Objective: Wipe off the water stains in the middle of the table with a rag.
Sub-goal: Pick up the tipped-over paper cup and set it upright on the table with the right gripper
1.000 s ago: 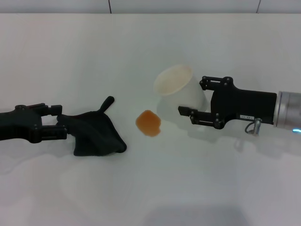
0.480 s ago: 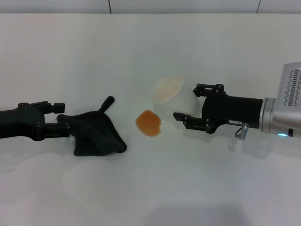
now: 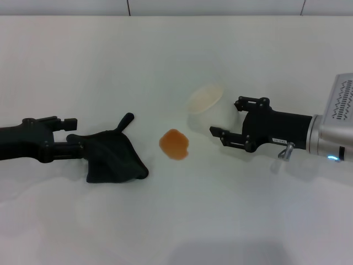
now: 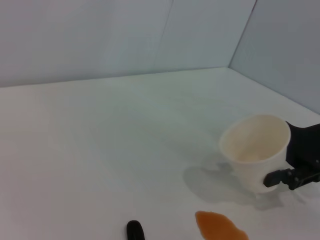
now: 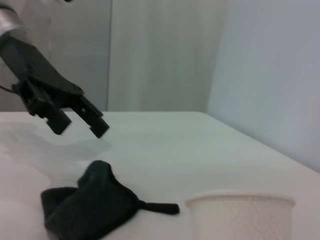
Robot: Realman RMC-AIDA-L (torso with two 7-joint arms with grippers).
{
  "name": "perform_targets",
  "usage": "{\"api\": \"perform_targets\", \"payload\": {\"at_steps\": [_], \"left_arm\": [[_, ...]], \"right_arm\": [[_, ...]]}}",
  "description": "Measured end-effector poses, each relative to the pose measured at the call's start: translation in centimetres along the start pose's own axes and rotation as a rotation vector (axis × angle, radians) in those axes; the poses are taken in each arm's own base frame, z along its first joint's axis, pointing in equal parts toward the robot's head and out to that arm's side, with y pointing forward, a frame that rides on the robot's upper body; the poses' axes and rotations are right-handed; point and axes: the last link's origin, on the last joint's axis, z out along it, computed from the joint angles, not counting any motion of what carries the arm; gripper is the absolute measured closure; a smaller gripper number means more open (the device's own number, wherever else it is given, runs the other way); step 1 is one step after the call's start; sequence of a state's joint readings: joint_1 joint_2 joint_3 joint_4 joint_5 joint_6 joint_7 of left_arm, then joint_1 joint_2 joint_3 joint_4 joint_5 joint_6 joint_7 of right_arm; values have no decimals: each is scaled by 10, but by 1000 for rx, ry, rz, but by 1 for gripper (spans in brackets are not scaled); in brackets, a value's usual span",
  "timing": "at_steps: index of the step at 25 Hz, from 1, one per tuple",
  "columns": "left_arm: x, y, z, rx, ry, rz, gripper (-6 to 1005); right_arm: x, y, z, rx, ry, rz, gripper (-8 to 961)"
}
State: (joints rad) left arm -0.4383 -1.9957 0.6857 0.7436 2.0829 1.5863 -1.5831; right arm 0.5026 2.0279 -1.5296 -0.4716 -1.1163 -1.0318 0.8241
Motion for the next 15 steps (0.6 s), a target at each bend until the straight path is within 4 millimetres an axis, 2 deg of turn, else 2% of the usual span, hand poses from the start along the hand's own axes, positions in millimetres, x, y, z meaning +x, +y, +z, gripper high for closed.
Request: {"api": "perform_targets", "payload": {"at_steps": [15], "left_arm": [[2,0,1,-2,0,5,139]], "right_arm": [[9,-7,-4,67,32,27,317]]}}
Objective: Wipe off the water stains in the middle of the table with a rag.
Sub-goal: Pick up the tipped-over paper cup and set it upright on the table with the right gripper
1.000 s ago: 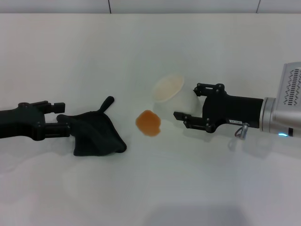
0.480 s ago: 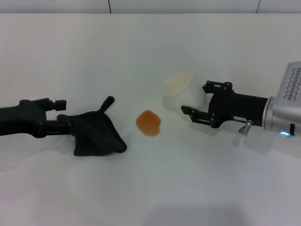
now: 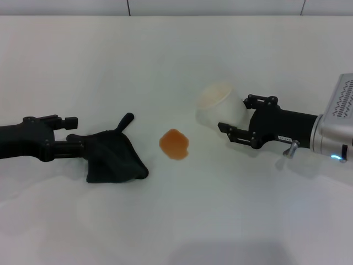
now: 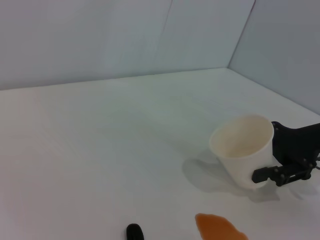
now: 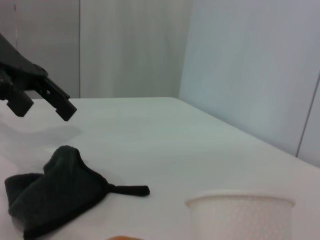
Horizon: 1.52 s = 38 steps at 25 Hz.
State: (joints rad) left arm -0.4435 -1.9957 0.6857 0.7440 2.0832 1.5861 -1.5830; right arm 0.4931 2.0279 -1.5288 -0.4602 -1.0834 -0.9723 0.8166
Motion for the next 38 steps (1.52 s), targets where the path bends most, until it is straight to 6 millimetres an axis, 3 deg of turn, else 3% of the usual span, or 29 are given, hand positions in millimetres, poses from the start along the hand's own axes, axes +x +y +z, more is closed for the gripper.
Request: {"api": "perform_targets", "payload": {"at_steps": [38], "left_arm": [[2,1,0,-5,9,-3,144]], "right_arm": [[18,1,-10,49,33,17,314]]}}
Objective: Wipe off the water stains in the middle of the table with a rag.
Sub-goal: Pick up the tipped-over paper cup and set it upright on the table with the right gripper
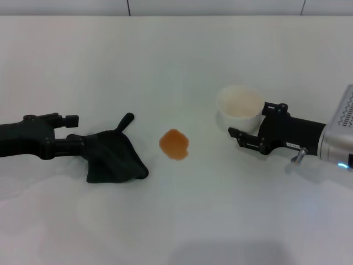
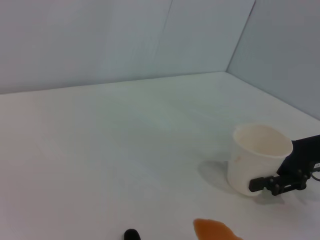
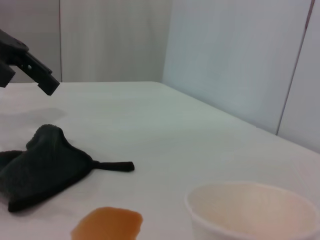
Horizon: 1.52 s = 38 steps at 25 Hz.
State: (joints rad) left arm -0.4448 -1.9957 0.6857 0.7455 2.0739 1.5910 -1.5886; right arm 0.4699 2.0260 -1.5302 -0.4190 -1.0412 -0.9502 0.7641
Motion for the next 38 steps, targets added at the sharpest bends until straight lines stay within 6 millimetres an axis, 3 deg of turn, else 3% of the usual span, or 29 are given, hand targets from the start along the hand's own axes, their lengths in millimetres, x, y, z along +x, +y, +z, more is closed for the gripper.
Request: {"api": "perform_targets", "payload": {"at_steps": [38], "left_arm": [[0,0,-1,-3,-1,-14,148]], "right_arm": [[2,-2,-4,-2,11,38,309]]}}
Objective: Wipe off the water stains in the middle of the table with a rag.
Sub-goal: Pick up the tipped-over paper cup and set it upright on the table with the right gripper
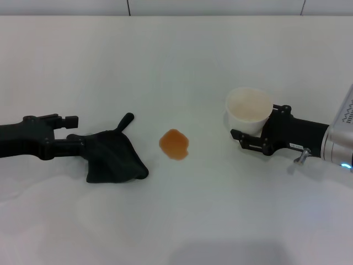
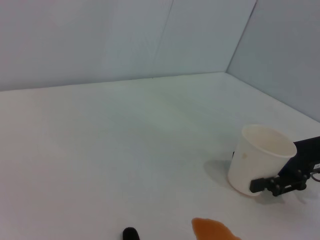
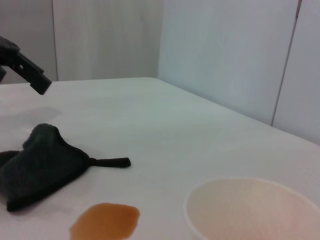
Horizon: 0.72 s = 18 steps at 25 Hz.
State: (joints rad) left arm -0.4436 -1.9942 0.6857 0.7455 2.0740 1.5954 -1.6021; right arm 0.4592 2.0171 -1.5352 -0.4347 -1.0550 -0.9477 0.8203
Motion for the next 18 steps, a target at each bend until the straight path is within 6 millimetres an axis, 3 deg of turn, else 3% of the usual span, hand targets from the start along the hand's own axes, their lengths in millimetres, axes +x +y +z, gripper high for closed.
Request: {"api": "perform_targets", "payload": {"at_steps": [2,13,18], "left_arm": [[0,0,0,0,-1,0,148],[0,0,0,-2,-3,-1,150],[0,0,0,-2,-4,-2,150]], "right_arm": [[0,1,0,-4,-3,4,308],[-2,0,1,-15,0,30,76],[-3,0,1,-15,-2,36,85]]}}
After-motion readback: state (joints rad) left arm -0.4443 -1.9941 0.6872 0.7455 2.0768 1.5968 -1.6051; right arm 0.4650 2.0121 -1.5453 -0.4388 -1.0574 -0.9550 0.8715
